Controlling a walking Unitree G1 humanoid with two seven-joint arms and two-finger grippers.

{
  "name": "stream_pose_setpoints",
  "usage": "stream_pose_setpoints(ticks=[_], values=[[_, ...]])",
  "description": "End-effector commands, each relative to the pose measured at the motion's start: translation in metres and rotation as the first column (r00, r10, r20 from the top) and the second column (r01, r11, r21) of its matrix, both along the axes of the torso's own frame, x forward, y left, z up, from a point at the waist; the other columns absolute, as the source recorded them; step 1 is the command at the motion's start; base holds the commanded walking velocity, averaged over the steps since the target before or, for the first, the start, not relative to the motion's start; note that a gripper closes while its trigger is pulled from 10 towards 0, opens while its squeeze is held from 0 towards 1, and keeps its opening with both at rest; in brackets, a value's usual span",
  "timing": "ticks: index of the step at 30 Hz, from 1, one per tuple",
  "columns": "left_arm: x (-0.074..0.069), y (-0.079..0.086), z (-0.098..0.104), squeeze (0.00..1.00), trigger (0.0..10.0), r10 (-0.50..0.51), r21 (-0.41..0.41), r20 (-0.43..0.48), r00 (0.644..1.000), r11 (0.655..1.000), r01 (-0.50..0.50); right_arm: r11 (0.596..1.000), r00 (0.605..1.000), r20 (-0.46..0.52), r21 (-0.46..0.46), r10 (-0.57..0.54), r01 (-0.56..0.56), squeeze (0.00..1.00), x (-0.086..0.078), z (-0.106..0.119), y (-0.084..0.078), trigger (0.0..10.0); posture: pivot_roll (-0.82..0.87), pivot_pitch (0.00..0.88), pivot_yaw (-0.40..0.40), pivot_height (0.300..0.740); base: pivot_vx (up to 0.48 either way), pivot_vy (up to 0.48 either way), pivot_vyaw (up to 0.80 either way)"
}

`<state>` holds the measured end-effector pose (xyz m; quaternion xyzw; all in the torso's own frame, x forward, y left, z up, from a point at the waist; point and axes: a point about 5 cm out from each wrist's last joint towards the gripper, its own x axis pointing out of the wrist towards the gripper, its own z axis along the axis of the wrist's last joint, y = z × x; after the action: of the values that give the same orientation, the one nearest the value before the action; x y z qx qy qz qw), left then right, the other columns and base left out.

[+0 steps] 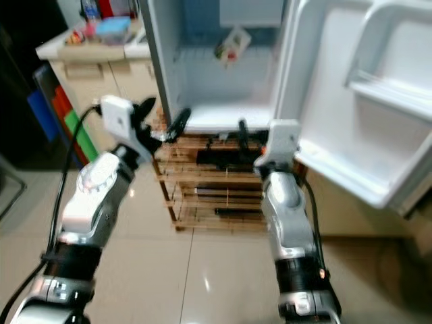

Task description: Restocking fridge

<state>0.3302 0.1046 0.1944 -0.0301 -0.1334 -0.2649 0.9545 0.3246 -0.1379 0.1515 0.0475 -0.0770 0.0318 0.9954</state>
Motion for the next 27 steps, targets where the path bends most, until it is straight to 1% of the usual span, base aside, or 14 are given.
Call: stream_pose_setpoints(ticks=[1, 9, 12, 14, 17, 19, 20, 21, 22, 23, 24, 25, 26, 27], values=[[0.001, 0.009, 0.0, 0.0, 10.0, 0.014, 0.008, -0.008, 1.0, 1.0, -0.014, 1.0, 1.0, 0.005, 0.01, 0.019, -0.019, 0.0, -0.001, 0.0, 0.01, 10.0, -0.26, 0.0, 0.12, 0.703, 0.244, -0.409, 0.0], [-0.002, 0.005, 0.0, 0.0, 10.0, -0.001, 0.007, -0.001, 1.0, 1.0, 0.001, 1.0, 1.0, 0.005, 0.01, 0.026, -0.026, 0.0, -0.005, -0.001, 0.012, 10.0, -0.24, 0.0, 0.111, 0.672, 0.246, -0.409, 0.0], [-0.003, 0.009, 0.004, 0.0, 10.0, 0.01, 0.0, 0.008, 1.0, 1.0, -0.01, 0.996, 0.996, -0.017, -0.02, 0.091, -0.091, 0.0, -0.012, -0.01, 0.016, 10.0, -0.22, 0.0, 0.112, 0.663, 0.205, -0.383, -0.13], [-0.003, 0.01, 0.005, 0.0, 10.0, 0.018, -0.005, 0.001, 1.0, 1.0, -0.018, 0.992, 0.992, -0.033, -0.026, 0.125, -0.126, 0.0, -0.015, -0.014, 0.016, 10.0, -0.21, 0.0, 0.111, 0.663, 0.259, 0.0, 0.0], [-0.002, 0.017, 0.002, 0.0, 10.0, 0.052, -0.011, -0.027, 0.998, 0.999, -0.053, 0.949, 0.937, -0.171, -0.03, 0.305, -0.315, 0.0, -0.031, -0.038, 0.02, 10.0, -0.21, 0.006, 0.105, 0.663, 0.0, 0.0, 0.0], [0.0, 0.024, -0.003, 0.0, 10.0, 0.088, -0.026, -0.061, 0.994, 0.996, -0.09, 0.938, 0.905, -0.277, -0.028, 0.324, -0.345, 0.0, -0.043, -0.057, 0.006, 10.0, -0.22, 0.008, 0.104, 0.663, 0.0, 0.0, 0.0], [0.002, 0.028, -0.006, 0.0, 10.0, 0.11, -0.031, -0.083, 0.99, 0.993, -0.112, 0.935, 0.878, -0.358, -0.033, 0.319, -0.353, 0.0, -0.052, -0.07, -0.007, 10.0, -0.22, 0.011, 0.107, 0.663, 0.0, 0.0, 0.0], [0.002, 0.028, -0.006, 0.0, 10.0, 0.11, -0.031, -0.083, 0.99, 0.993, -0.112, 0.935, 0.878, -0.358, -0.033, 0.319, -0.353, 0.0, -0.052, -0.07, -0.007, 10.0, -0.22, 0.011, 0.107, 0.663, 0.0, 0.0, 0.0], [0.005, 0.032, -0.013, 0.0, 10.0, 0.142, -0.008, -0.129, 0.981, 0.989, -0.145, 0.935, 0.82, -0.498, -0.054, 0.28, -0.352, 0.0, -0.066, -0.09, -0.032, 10.0, -0.23, 0.015, 0.112, 0.663, 0.0, 0.0, 0.0], [0.008, 0.033, -0.02, 0.0, 10.0, 0.168, 0.024, -0.158, 0.973, 0.986, -0.166, 0.929, 0.776, -0.579, -0.085, 0.249, -0.362, 0.0, -0.074, -0.102, -0.046, 10.0, -0.25, 0.018, 0.119, 0.663, 0.0, 0.0, 0.0], [0.008, 0.033, -0.02, 0.0, 10.0, 0.168, 0.024, -0.158, 0.973, 0.986, -0.166, 0.929, 0.776, -0.579, -0.085, 0.249, -0.362, 0.0, -0.074, -0.102, -0.046, 10.0, -0.25, 0.018, 0.119, 0.663, 0.0, 0.0, 0.0], [0.009, 0.033, -0.025, 0.0, 10.0, 0.184, 0.047, -0.176, 0.967, 0.983, -0.178, 0.924, 0.746, -0.626, -0.103, 0.227, -0.368, 0.0, -0.079, -0.109, -0.055, 10.0, -0.25, 0.016, 0.12, 0.663, 0.0, 0.0, 0.0], [0.014, 0.034, -0.05, 0.0, 10.0, 0.208, 0.185, -0.313, 0.927, 0.97, -0.155, 0.928, 0.675, -0.735, -0.198, 0.073, -0.316, 0.0, -0.091, -0.124, -0.093, 10.0, -0.27, 0.015, 0.12, 0.663, 0.0, 0.0, 0.0], [0.014, 0.034, -0.05, 0.0, 10.0, 0.208, 0.185, -0.313, 0.927, 0.97, -0.155, 0.928, 0.675, -0.735, -0.198, 0.073, -0.316, 0.0, -0.091, -0.124, -0.093, 10.0, -0.27, 0.015, 0.12, 0.663, 0.0, 0.0, 0.0]])
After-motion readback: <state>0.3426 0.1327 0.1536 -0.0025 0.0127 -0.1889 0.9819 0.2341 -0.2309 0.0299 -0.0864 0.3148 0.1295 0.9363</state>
